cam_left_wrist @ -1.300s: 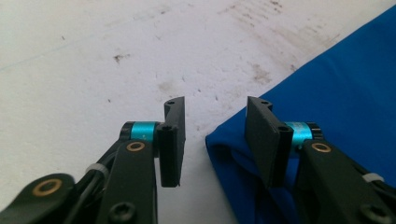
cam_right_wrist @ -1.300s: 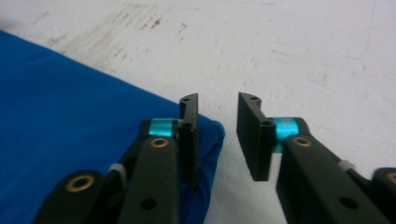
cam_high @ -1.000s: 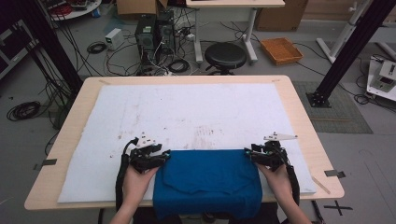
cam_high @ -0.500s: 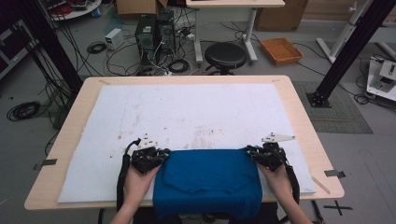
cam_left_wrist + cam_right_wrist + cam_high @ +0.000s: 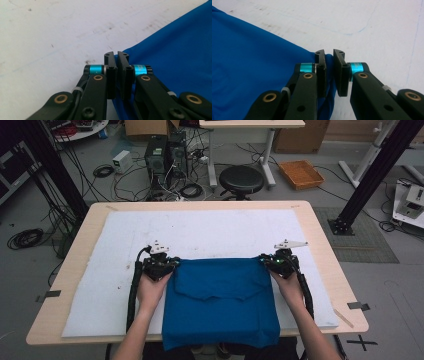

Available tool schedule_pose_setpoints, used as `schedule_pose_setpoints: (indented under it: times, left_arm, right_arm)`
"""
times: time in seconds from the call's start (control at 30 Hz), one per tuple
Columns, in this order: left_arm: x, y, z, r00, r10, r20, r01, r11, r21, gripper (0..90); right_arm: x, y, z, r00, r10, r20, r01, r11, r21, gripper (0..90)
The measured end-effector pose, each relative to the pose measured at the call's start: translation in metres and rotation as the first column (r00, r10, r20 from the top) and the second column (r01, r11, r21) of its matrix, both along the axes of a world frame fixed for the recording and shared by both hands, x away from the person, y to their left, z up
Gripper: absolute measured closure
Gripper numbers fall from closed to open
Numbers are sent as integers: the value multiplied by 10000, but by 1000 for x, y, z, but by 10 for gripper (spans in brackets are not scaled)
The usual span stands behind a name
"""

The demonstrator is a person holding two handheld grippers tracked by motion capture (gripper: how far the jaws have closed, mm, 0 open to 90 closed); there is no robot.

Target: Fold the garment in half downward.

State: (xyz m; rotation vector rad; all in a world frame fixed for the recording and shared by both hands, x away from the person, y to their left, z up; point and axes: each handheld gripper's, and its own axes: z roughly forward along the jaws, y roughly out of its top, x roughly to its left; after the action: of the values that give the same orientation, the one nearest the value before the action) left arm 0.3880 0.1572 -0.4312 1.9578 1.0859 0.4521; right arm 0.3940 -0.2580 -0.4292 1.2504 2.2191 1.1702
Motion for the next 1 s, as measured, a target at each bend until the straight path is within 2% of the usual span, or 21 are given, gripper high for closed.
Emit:
schedule_pose_setpoints:
  times: [0.07,0.13,0.33,0.43,0.5,0.67,0.77,0.87,0.97,1.0]
  left_arm:
    - [7,-1,1,9999,136,3,-136,9998,165,860]
    - [15,-4,1,9996,269,-17,-268,9991,330,860]
    - [28,-7,1,9989,471,6,-471,9983,358,860]
    - [32,-8,2,9987,503,-7,-502,9972,549,859]
    - [34,-9,1,9984,567,-47,-564,9972,497,858]
    - [34,-9,0,9984,564,-100,-555,9961,688,838]
    - [31,-9,3,9964,806,261,-826,9925,902,748]
    - [26,-7,7,9949,924,412,-959,9912,917,642]
    - [17,-4,10,9955,880,348,-900,9942,594,571]
    - [12,-3,11,9952,921,325,-930,9953,276,541]
  right_arm:
    - [8,1,0,9999,-111,-55,110,9999,-80,820]
    - [14,1,0,9998,-141,142,142,9999,-18,820]
    - [29,4,1,9995,-299,79,301,9990,-324,820]
    - [34,5,2,9991,-346,242,354,9988,-329,819]
    - [36,6,0,9992,-385,59,387,9987,-343,818]
    - [36,7,-2,9992,-383,94,387,9982,-455,801]
    - [34,8,-1,9992,-360,153,367,9980,-515,781]
    - [30,8,1,9987,-461,227,472,9976,-512,710]
    - [23,7,5,9973,-550,479,571,9974,-437,656]
    - [20,6,7,9969,-562,543,585,9975,-401,640]
